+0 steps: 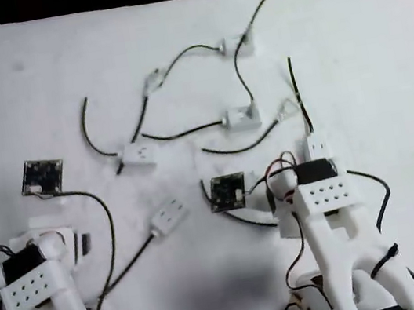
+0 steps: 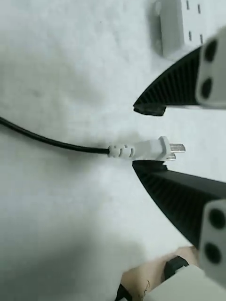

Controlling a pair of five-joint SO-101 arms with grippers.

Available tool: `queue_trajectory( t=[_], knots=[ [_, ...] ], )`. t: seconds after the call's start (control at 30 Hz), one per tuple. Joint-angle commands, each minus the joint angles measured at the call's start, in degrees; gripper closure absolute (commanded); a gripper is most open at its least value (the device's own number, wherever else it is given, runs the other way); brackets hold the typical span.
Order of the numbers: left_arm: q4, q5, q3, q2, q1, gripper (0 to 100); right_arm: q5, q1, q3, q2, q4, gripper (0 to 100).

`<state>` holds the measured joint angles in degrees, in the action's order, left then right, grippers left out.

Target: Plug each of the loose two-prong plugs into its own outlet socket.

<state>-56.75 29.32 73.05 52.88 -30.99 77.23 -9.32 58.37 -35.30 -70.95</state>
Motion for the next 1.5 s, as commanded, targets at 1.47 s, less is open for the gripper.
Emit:
queue_trajectory(
  t=[1.47],
  knots=[
    [0.8, 0.4, 0.1, 1.0, 0.1, 76, -22.9, 0.4, -3.2, 9.4, 13.3, 98.0]
  ],
)
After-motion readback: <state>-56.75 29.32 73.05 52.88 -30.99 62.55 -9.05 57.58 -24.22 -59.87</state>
